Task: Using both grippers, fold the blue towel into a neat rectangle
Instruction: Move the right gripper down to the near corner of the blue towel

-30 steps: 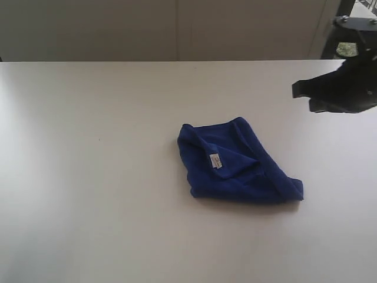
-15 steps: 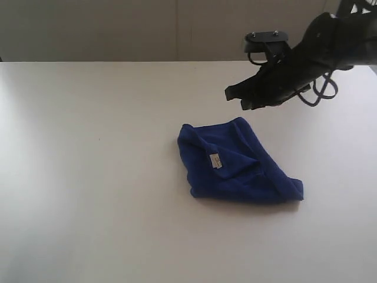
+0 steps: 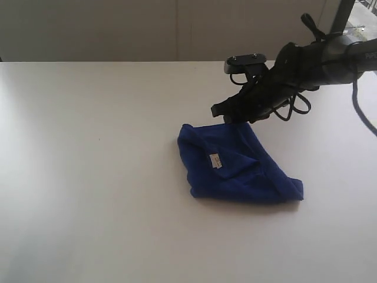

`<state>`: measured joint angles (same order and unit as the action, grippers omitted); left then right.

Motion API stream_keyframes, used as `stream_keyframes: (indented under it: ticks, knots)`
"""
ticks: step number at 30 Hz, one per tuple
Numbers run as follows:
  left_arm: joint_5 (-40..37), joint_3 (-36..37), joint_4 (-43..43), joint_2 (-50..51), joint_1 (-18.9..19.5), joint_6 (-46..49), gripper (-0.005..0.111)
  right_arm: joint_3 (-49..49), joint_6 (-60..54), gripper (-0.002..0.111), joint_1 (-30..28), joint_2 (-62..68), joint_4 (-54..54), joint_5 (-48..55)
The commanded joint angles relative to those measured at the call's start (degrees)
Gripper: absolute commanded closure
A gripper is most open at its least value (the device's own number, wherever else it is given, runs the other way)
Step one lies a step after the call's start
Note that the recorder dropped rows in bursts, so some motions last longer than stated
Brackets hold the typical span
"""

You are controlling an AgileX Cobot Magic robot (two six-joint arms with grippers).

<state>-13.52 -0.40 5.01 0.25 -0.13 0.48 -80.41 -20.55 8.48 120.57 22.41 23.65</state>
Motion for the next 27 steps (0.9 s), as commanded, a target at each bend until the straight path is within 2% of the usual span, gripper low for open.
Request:
stream_keyframes:
  ticks: [1, 7, 13, 20, 27]
  knots:
    - [0.19, 0.4, 0.32, -0.25, 0.03, -0.48, 0.107, -0.25, -0.41, 0.068, 0.07, 0.92, 0.29, -1.16]
    - [0.19, 0.4, 0.32, -0.25, 0.03, -0.48, 0.107, -0.25, -0.41, 0.08, 0.12, 1.84, 0.29, -1.16]
    - [0.19, 0.4, 0.32, -0.25, 0.03, -0.48, 0.107, -0.25, -0.41, 0.108, 0.12, 1.21, -1.9, -0.89]
    - [0.19, 0.4, 0.32, -0.25, 0.03, -0.48, 0.107, -0.25, -0.2, 0.108, 0.12, -2.8, -5.5, 2.74]
    - [0.19, 0.4, 0.32, -0.25, 0.03, -0.48, 0.107, -0.25, 1.38, 0.108, -0.5, -7.26, -12.83, 11.89]
